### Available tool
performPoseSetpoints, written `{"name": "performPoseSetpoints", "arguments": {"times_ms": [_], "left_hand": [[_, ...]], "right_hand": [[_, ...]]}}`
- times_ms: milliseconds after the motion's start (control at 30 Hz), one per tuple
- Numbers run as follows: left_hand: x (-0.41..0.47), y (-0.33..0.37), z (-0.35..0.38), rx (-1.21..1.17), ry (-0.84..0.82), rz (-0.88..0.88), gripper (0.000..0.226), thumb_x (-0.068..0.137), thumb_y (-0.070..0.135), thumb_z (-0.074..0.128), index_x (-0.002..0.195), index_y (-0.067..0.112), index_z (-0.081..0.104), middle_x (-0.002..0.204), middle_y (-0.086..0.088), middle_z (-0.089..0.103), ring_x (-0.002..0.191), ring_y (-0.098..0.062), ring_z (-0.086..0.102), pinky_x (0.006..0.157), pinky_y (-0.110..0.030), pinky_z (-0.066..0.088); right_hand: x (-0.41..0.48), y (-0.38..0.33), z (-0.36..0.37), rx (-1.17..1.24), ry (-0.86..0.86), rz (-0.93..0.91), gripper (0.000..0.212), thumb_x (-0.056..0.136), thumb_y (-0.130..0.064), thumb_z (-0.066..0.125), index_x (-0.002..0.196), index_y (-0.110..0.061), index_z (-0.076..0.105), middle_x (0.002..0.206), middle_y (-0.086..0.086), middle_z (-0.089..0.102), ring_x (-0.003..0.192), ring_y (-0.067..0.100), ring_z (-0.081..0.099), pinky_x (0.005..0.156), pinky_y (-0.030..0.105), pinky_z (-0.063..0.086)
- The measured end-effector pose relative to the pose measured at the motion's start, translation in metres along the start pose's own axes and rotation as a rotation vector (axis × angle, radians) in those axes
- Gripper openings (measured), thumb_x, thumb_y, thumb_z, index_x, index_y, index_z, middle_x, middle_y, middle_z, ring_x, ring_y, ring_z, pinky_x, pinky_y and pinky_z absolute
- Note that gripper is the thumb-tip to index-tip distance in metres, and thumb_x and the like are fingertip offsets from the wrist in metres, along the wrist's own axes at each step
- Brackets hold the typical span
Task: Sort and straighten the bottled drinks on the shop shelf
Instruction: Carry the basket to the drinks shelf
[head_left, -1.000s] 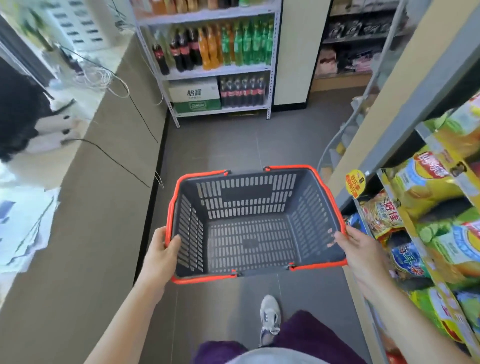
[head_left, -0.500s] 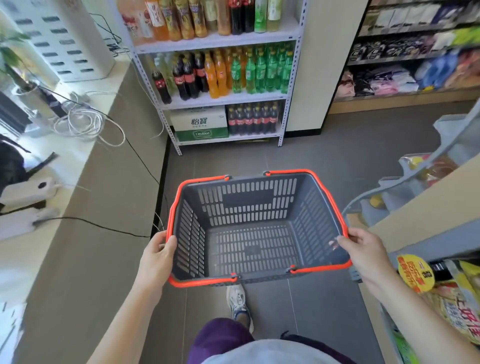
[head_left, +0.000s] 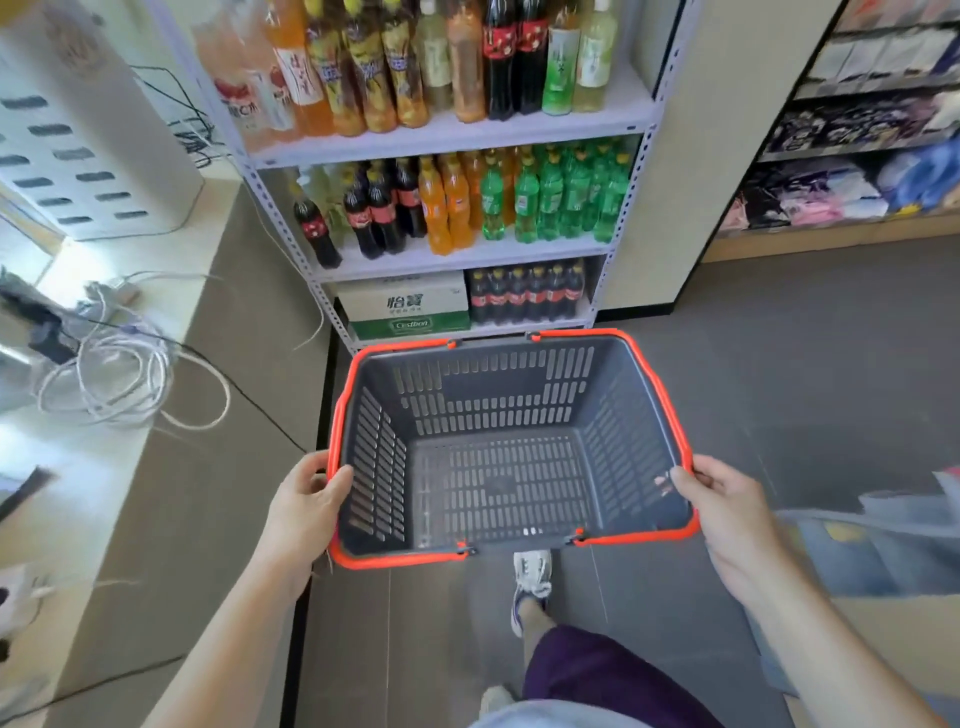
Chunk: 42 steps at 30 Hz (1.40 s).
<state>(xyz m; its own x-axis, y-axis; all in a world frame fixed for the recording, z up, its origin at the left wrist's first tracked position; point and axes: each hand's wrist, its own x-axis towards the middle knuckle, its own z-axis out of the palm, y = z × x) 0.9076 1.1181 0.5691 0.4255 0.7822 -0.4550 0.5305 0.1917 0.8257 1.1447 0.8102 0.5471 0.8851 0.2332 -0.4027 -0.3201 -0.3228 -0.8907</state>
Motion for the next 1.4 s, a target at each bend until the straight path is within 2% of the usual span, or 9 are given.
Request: {"name": "performPoseSetpoints", "arguments": {"times_ms": [167, 367, 500, 667, 900, 1033, 1167, 1300, 1400], "left_hand": [[0.088, 0.043, 0.025, -0.023, 0.052, -0.066, 0.010, 0.099, 0.010, 0.055, 0.101, 0.017, 0.063, 0.092, -0.010, 0.074, 0.077, -0.031, 0.073, 0.068, -0.045, 0.061], [0.205, 0.078, 0.031, -0.006, 0.100, -0.120, 0.012, 0.097, 0.005, 0.056, 0.098, 0.015, 0.062, 0.095, -0.013, 0.072, 0.084, -0.034, 0.072, 0.077, -0.049, 0.059], [0.297, 0.078, 0.031, 0.069, 0.083, -0.190, 0.014, 0.096, 0.009, 0.060, 0.097, 0.022, 0.064, 0.090, -0.008, 0.074, 0.076, -0.026, 0.074, 0.074, -0.047, 0.060], [0.417, 0.049, 0.035, 0.298, 0.050, -0.248, 0.010, 0.093, 0.019, 0.065, 0.090, 0.028, 0.060, 0.086, 0.001, 0.072, 0.081, -0.023, 0.070, 0.083, -0.047, 0.056], [0.548, -0.020, 0.041, 0.558, -0.003, -0.374, 0.010, 0.091, 0.031, 0.065, 0.096, 0.029, 0.057, 0.088, 0.007, 0.069, 0.079, -0.025, 0.068, 0.078, -0.038, 0.055], [0.617, -0.086, 0.060, 0.570, -0.095, -0.476, 0.014, 0.083, 0.024, 0.065, 0.088, 0.027, 0.052, 0.087, -0.009, 0.071, 0.082, -0.035, 0.069, 0.079, -0.049, 0.058], [0.675, -0.155, 0.088, 0.601, -0.158, -0.511, 0.040, 0.056, 0.040, 0.059, 0.093, 0.026, 0.057, 0.090, -0.010, 0.070, 0.087, -0.036, 0.070, 0.079, -0.048, 0.058], [0.712, -0.198, 0.111, 0.667, -0.145, -0.528, 0.023, 0.073, 0.037, 0.069, 0.090, 0.023, 0.063, 0.097, -0.012, 0.072, 0.088, -0.030, 0.067, 0.076, -0.033, 0.052], [0.732, -0.220, 0.125, 0.618, -0.102, -0.554, 0.031, 0.083, 0.025, 0.071, 0.110, 0.023, 0.057, 0.101, -0.009, 0.069, 0.093, -0.030, 0.066, 0.088, -0.040, 0.052]], "right_hand": [[0.101, -0.031, 0.047, 0.025, 0.031, 0.046, 0.013, 0.096, -0.016, 0.060, 0.102, -0.012, 0.071, 0.099, 0.004, 0.074, 0.097, 0.024, 0.067, 0.094, 0.044, 0.051], [0.207, -0.076, 0.105, -0.150, -0.132, 0.057, 0.028, 0.094, 0.000, 0.057, 0.093, -0.027, 0.068, 0.080, -0.008, 0.075, 0.064, -0.005, 0.068, 0.056, 0.011, 0.047], [0.274, -0.090, 0.162, -0.279, -0.208, 0.122, 0.046, 0.093, 0.004, 0.055, 0.090, -0.040, 0.068, 0.078, -0.014, 0.075, 0.069, 0.005, 0.072, 0.060, 0.022, 0.054], [0.364, -0.072, 0.244, -0.385, -0.182, 0.230, 0.041, 0.089, 0.005, 0.055, 0.083, -0.031, 0.074, 0.077, -0.008, 0.076, 0.070, 0.013, 0.073, 0.074, 0.039, 0.058], [0.481, -0.004, 0.346, -0.474, -0.230, 0.377, 0.013, 0.087, -0.017, 0.060, 0.086, -0.010, 0.071, 0.067, 0.000, 0.066, 0.064, 0.018, 0.054, 0.069, 0.034, 0.043], [0.541, 0.053, 0.395, -0.425, -0.331, 0.515, 0.021, 0.092, -0.011, 0.055, 0.084, -0.028, 0.062, 0.076, -0.013, 0.071, 0.068, 0.008, 0.065, 0.072, 0.031, 0.049], [0.590, 0.118, 0.433, -0.421, -0.372, 0.625, 0.021, 0.092, -0.005, 0.055, 0.083, -0.023, 0.054, 0.086, -0.003, 0.066, 0.080, 0.013, 0.062, 0.070, 0.033, 0.050], [0.621, 0.176, 0.466, -0.446, -0.422, 0.699, 0.018, 0.089, -0.001, 0.053, 0.088, -0.019, 0.057, 0.094, 0.005, 0.069, 0.088, 0.021, 0.062, 0.090, 0.041, 0.049], [0.639, 0.208, 0.485, -0.458, -0.448, 0.689, 0.022, 0.088, 0.002, 0.051, 0.093, -0.018, 0.058, 0.093, 0.004, 0.071, 0.083, 0.017, 0.065, 0.073, 0.032, 0.051]]}}
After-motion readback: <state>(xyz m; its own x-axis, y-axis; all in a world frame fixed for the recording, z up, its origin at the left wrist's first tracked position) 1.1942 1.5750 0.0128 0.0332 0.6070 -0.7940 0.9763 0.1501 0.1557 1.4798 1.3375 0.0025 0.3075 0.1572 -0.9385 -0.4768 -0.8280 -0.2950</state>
